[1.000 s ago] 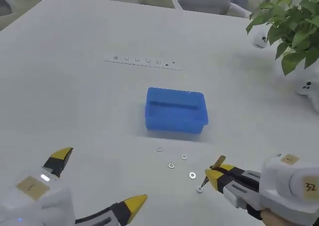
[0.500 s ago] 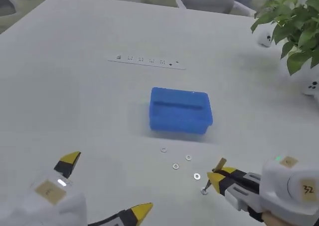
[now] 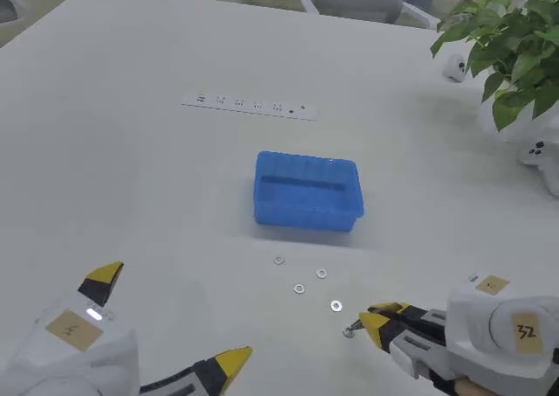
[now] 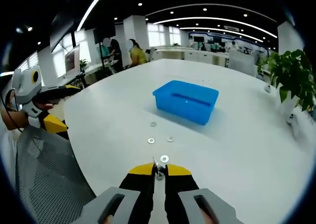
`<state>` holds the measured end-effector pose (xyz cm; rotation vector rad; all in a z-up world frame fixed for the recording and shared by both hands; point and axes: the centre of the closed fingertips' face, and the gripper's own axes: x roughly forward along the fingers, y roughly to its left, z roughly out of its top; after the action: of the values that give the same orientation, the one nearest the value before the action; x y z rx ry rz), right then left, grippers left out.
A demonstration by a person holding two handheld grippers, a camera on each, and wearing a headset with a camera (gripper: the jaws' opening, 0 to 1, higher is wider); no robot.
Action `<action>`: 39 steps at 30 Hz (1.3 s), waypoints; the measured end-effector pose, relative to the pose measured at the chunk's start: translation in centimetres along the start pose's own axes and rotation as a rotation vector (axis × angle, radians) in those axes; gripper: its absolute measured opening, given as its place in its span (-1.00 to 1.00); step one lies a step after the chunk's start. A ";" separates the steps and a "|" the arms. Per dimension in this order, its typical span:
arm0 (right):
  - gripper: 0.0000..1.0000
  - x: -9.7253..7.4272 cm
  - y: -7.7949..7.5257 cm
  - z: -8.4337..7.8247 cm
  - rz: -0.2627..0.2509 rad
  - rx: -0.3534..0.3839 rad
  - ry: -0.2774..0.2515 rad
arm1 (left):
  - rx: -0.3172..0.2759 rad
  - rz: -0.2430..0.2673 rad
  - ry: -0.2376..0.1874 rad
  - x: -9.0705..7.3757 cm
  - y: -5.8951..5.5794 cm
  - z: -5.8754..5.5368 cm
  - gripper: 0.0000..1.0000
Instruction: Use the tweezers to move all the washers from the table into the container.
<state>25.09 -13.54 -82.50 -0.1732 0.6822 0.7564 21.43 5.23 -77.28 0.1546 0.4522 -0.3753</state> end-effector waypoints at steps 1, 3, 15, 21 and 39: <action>-0.95 0.0 -0.1 0.0 0.000 0.015 -0.001 | 0.003 0.001 0.000 0.0 0.0 0.0 0.97; -0.95 0.0 -0.3 0.0 -0.002 0.045 0.002 | 0.011 0.007 -0.002 0.0 0.1 0.0 0.97; -0.97 -0.5 -0.1 3.0 0.029 0.059 0.012 | 0.021 0.027 0.000 0.1 0.4 -0.1 0.97; -0.97 -0.6 0.3 7.6 0.059 0.006 -0.049 | 0.021 0.036 0.010 0.1 0.6 -0.3 0.97; -0.96 5.2 -0.1 17.5 0.061 -0.121 -0.177 | 0.050 0.074 0.007 -0.1 1.3 -0.2 0.97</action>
<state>36.79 -3.99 -72.29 -0.1946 0.4759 0.8611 21.77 6.50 -77.32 0.2203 0.4430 -0.3131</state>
